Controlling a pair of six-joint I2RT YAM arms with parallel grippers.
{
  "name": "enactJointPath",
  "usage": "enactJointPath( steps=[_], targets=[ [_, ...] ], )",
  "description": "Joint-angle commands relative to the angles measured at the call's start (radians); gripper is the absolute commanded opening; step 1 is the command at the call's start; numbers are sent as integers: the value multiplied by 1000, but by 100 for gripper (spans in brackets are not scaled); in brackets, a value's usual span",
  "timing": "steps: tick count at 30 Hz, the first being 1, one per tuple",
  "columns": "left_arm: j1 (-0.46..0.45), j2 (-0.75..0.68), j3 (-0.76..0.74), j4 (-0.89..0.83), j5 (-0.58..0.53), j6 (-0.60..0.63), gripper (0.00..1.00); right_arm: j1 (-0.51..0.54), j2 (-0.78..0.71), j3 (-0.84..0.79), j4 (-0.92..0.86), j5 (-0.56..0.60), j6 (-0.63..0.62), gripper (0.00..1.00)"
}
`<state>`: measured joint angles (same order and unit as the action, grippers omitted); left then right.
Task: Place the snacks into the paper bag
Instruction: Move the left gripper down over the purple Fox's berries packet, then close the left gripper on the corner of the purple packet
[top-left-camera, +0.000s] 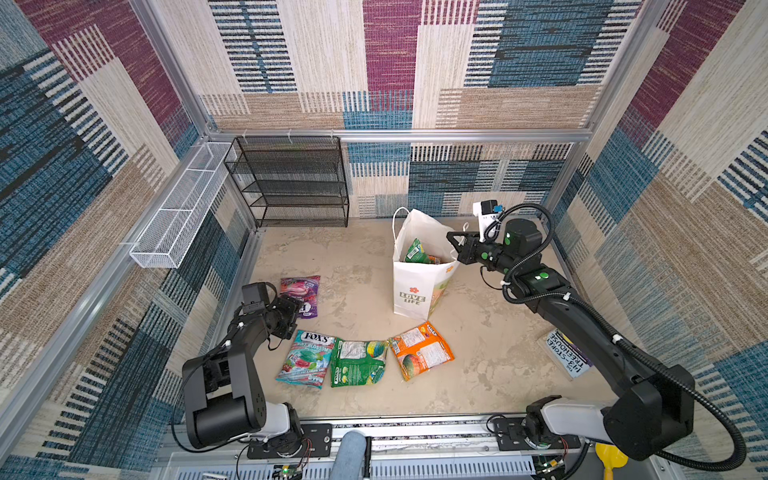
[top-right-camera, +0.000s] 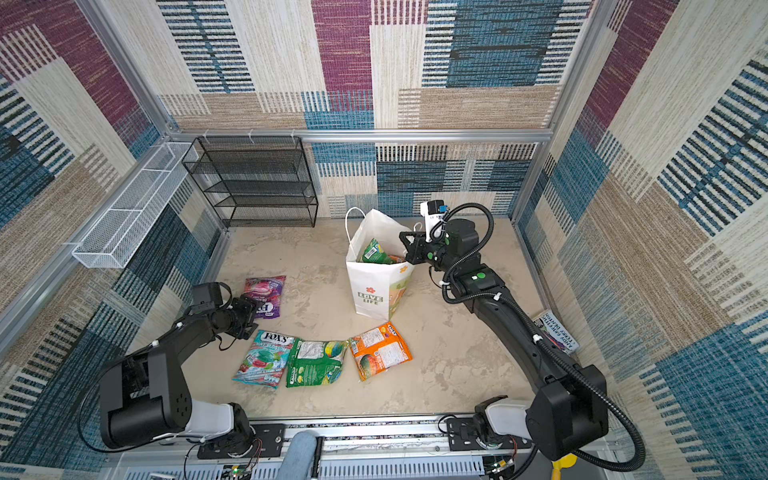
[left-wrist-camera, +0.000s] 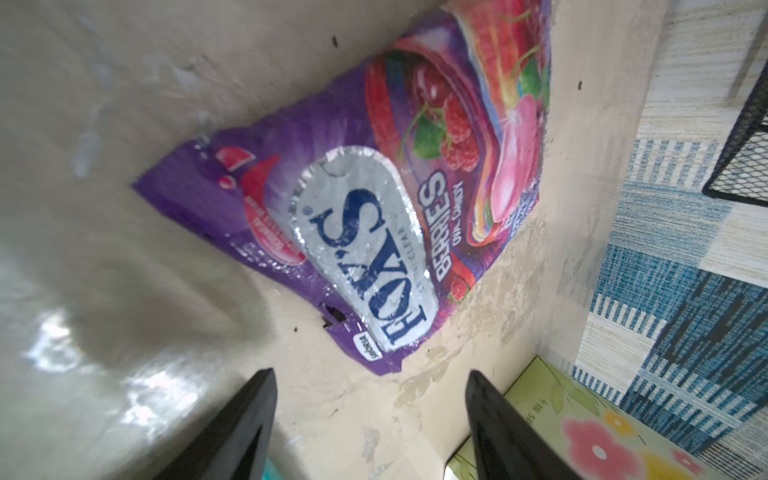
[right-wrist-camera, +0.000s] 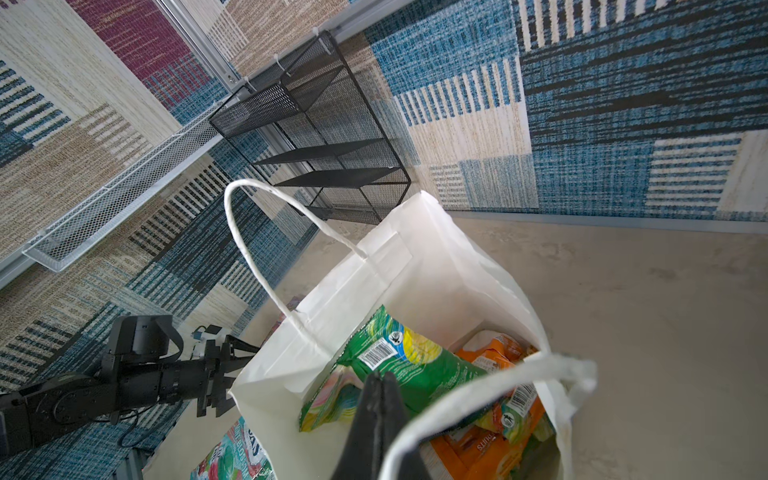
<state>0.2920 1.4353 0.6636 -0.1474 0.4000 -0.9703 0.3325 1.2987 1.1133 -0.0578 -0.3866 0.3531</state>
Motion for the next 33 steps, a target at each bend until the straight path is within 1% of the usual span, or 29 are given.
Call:
enactJointPath(
  steps=[1,6,10,14,16,20,26,29,33],
  targets=[
    [14,27,-16,123,17,-11,72,-1,1,-5,29,-9,12,0],
    [30,79,-27,197,29,-3,66,-1,-1,-9,31,-5,15,0],
    [33,127,-33,243,44,-25,58,0,1,-9,30,-10,17,0],
    [36,160,-67,324,55,-70,48,0,3,-12,32,-12,20,0],
    [36,166,-82,356,58,-85,39,-1,2,-15,32,-13,20,0],
    [36,166,-84,357,75,-93,17,0,1,-19,35,-10,22,0],
    [38,97,-89,303,79,-79,7,0,-6,-22,35,-6,22,0],
    [39,20,-91,273,87,-81,3,-1,-7,-23,39,-9,24,0],
    [39,-117,-63,157,52,-49,1,0,-9,-25,40,-15,24,0]
  ],
)
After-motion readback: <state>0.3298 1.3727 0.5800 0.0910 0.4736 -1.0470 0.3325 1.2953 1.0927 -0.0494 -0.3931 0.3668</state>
